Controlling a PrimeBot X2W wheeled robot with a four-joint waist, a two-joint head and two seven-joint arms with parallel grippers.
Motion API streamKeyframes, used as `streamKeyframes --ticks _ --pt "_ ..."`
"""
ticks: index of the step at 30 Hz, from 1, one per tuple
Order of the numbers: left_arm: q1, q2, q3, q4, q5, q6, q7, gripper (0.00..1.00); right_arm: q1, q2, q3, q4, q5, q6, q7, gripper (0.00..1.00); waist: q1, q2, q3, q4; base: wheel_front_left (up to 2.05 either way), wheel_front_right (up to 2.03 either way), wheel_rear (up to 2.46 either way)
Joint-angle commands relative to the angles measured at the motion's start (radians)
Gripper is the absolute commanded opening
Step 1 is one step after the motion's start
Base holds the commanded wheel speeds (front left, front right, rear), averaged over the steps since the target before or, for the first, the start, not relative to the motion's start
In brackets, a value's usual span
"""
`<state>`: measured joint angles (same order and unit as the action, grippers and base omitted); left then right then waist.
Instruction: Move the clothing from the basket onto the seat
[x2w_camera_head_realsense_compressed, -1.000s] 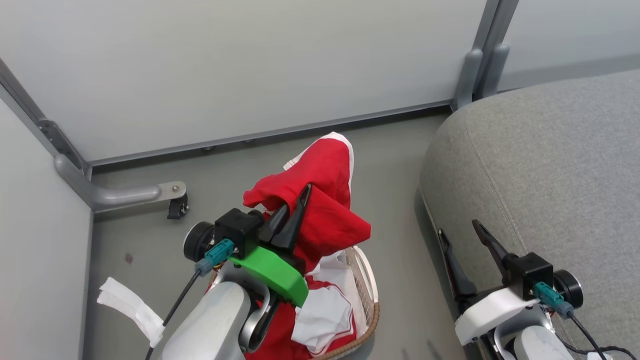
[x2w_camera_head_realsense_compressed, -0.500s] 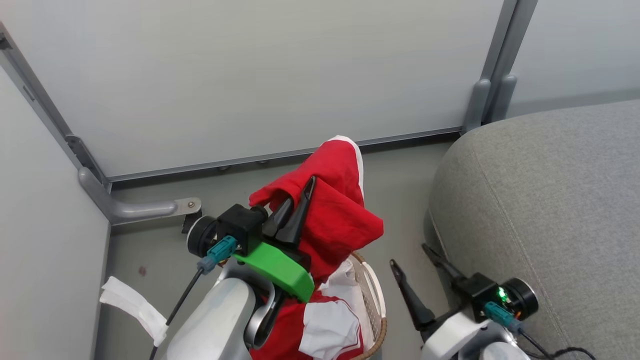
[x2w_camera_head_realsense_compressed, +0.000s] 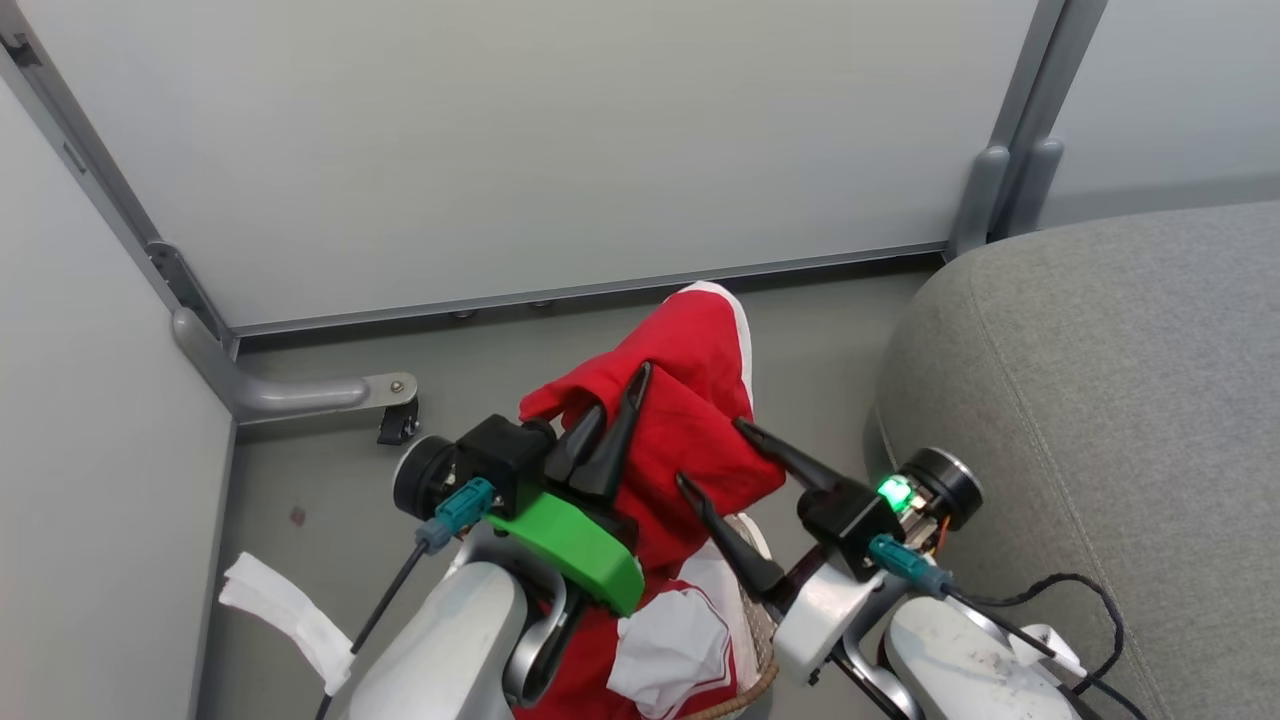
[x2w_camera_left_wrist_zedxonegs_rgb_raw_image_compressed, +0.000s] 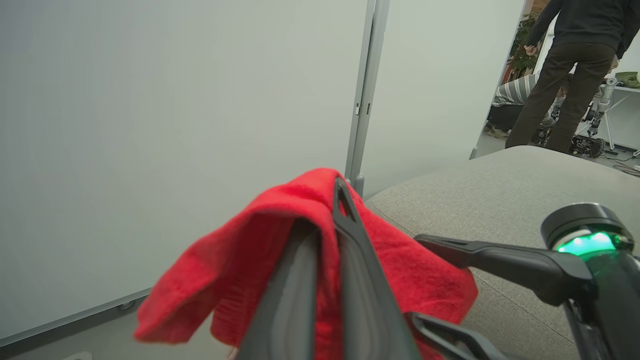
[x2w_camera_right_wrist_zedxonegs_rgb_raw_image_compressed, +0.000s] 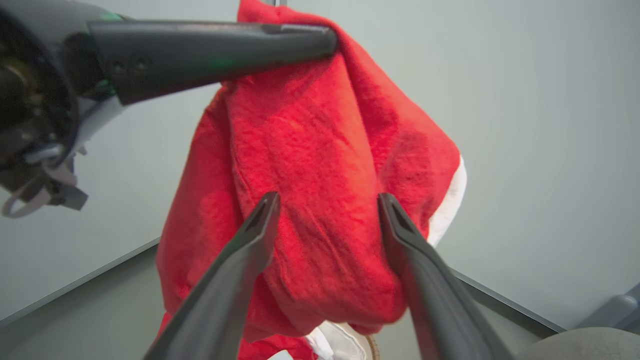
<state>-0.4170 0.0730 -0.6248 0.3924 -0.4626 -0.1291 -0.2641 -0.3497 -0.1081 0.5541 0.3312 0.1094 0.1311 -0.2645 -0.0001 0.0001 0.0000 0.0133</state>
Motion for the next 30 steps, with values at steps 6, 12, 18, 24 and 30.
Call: streamKeyframes --ticks 6,12,18,24,30 --pt "-0.019 -0.007 -0.054 0.001 -0.030 -0.002 -0.001 0.00 -0.112 0.019 0.139 0.260 0.108 -0.001 0.000 1.00 0.0001 -0.0001 0.009 0.029 0.00 0.00 0.00" --pt "-0.016 -0.002 -0.072 -0.001 -0.047 -0.002 -0.001 0.00 -0.167 0.040 0.225 0.359 0.251 -0.001 0.000 0.00 0.0001 -0.0001 0.016 0.044 0.00 0.00 0.00" --pt "0.007 0.006 -0.040 0.009 -0.026 -0.002 -0.001 1.00 -0.123 0.018 0.134 0.277 0.248 -0.001 0.000 0.00 0.0001 -0.0001 0.021 0.028 0.00 0.00 0.00" --pt "0.036 0.018 -0.002 0.040 -0.001 -0.002 0.000 1.00 -0.034 0.006 0.021 0.164 0.207 -0.001 0.000 0.00 0.0001 -0.0001 0.026 -0.042 0.00 0.00 0.00" --pt "0.063 0.027 0.029 0.045 0.020 -0.002 0.000 1.00 0.037 0.008 -0.052 0.087 0.169 -0.001 0.000 0.00 0.0001 -0.0001 0.052 -0.190 0.00 0.00 0.00"
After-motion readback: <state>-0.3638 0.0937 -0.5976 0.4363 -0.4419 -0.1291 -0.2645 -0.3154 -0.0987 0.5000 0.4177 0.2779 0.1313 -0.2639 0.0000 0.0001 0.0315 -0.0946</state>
